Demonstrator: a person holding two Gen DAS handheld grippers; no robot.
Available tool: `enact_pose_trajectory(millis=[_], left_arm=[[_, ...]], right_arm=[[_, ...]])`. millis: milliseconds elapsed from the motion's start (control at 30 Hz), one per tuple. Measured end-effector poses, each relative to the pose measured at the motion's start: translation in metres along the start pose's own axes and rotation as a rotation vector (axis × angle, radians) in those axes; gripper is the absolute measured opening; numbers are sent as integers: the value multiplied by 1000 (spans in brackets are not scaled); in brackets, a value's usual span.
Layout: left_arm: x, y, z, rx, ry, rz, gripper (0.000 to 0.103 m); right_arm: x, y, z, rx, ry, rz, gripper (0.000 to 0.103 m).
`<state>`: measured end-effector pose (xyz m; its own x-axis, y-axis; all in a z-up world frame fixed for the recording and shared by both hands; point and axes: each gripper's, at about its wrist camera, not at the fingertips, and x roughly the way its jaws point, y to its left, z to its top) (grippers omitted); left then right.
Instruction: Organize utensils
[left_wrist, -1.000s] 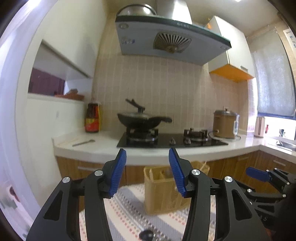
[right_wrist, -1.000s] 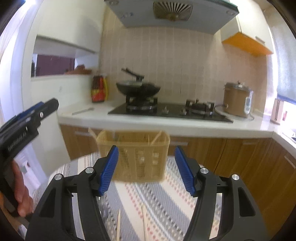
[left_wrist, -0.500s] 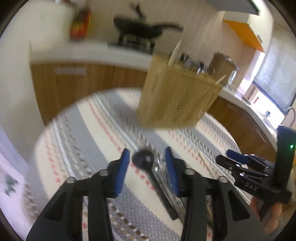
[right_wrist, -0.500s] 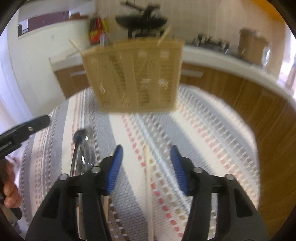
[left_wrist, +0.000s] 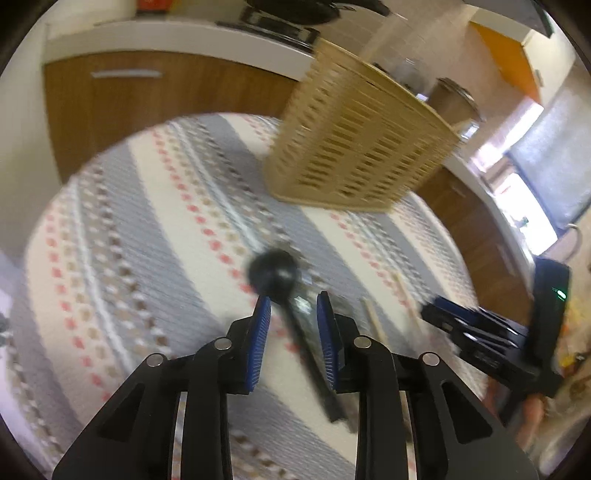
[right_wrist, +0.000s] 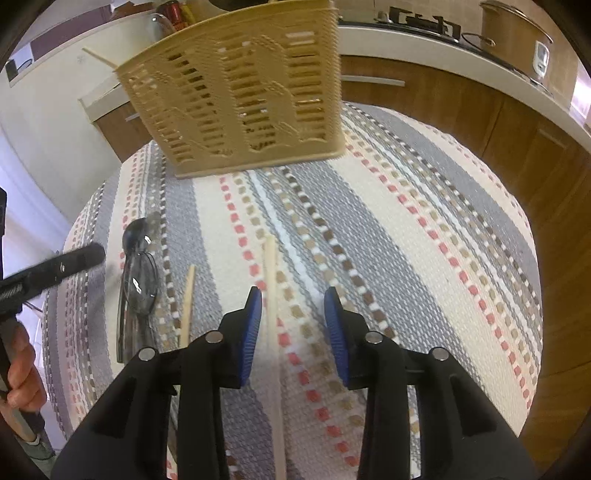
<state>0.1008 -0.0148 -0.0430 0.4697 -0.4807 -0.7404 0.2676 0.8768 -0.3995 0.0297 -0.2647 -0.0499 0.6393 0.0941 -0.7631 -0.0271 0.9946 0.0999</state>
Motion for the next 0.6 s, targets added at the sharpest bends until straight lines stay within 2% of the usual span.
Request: enact_pose_trajectory(millis=[133, 267, 433, 600], left_arm=[[14, 9, 13, -1, 55, 28, 24], [33, 0, 25, 14, 98, 70, 34], [41, -8, 39, 29, 150, 111, 39], [49, -9, 50, 21, 209, 124, 39]], right_arm=[[2, -5, 1, 20, 23, 17, 32], [8, -1, 11, -2, 65, 7, 32], [22, 5, 31, -17, 143, 45, 32], [32, 9, 46, -31, 182, 41, 33]])
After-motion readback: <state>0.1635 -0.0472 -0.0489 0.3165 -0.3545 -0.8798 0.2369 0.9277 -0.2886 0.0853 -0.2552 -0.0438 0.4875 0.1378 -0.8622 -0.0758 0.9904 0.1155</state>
